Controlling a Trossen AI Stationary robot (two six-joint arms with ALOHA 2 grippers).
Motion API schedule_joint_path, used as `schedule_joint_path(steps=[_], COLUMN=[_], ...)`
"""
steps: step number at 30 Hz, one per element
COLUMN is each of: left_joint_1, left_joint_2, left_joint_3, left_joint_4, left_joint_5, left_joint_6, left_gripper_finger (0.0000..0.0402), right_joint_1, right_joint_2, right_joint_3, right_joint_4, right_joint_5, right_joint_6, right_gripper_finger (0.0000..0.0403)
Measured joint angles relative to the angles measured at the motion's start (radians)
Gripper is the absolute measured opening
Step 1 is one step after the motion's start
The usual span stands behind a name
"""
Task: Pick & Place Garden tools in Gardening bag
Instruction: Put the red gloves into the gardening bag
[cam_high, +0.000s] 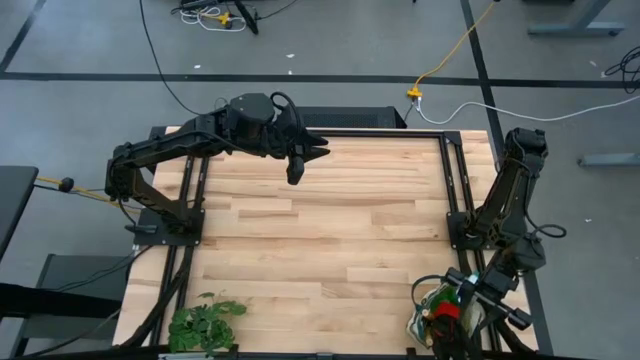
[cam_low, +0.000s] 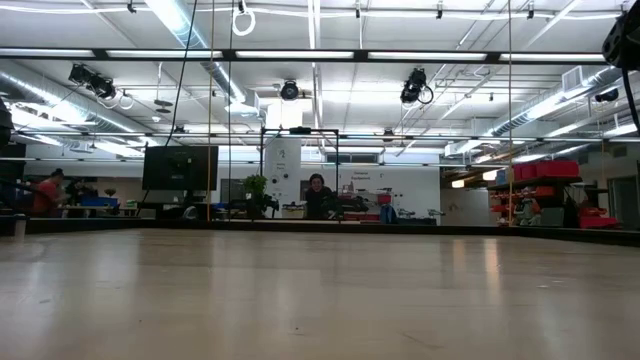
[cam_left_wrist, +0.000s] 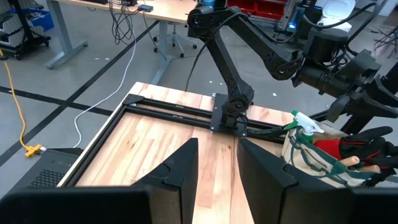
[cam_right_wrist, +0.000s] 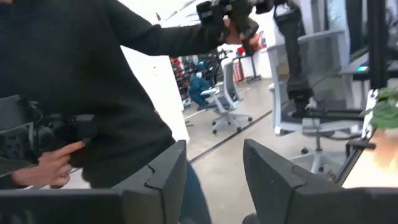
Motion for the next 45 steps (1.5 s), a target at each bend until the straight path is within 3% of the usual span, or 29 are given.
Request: schedule_joint_path(steps=[9, 18, 25, 45], left_joint_1=[0.0, 0.0, 0.0, 0.0], left_joint_2=[0.0, 0.0, 0.0, 0.0], left_joint_3=[0.0, 0.0, 0.0, 0.0], left_joint_4=[0.0, 0.0, 0.0, 0.0], left_joint_5=[0.0, 0.0, 0.0, 0.0], left_joint_6=[0.0, 0.001, 0.002, 0.002], left_gripper_finger=[0.0117, 0.0117, 0.0117, 0.0117], right_joint_1=[0.0, 0.0, 0.0, 0.0], right_joint_2=[-0.013, -0.019, -0.019, -0.018], right_joint_3=[0.0, 0.0, 0.0, 0.0], right_joint_4=[0.064, 0.066, 0.07, 0.091], right_joint_5=[0.081, 0.086, 0.089, 0.238], right_joint_6=[-0.09, -0.098, -0.139, -0.187], right_gripper_finger=[0.0131, 0.0108, 0.0102, 0.0098])
